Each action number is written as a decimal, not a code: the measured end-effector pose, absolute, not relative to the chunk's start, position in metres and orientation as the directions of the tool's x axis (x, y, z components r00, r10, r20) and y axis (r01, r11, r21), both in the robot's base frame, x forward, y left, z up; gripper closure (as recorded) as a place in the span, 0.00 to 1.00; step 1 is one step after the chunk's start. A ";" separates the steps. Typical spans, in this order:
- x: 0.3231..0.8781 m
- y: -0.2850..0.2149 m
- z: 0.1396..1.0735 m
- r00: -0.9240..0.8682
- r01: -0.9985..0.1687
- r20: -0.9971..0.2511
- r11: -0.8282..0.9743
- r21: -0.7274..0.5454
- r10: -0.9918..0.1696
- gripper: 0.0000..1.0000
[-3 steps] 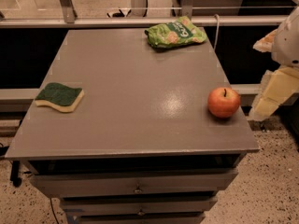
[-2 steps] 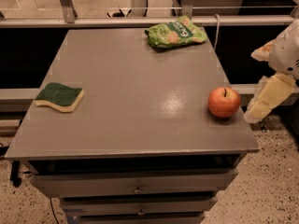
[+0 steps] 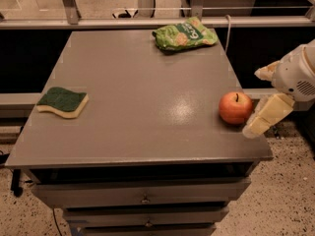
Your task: Move apple near green rice chip bag
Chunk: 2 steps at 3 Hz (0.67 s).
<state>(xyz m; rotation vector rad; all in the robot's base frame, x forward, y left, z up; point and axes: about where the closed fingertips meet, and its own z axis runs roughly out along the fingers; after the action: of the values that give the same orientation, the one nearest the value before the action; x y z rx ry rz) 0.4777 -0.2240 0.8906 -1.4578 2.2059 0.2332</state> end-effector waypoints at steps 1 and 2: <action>0.488 -0.220 0.875 -0.316 -0.896 -0.520 0.430 -0.112 -0.794 0.00; 0.499 -0.214 0.865 -0.320 -0.886 -0.560 0.451 -0.108 -0.764 0.15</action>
Offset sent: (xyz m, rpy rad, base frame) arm 0.0383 0.0134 -0.0381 0.1522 -0.0589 -0.0584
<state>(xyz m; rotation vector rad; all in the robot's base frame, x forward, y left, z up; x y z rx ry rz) 0.4992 -0.2144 0.8647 -1.3754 2.1604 0.2948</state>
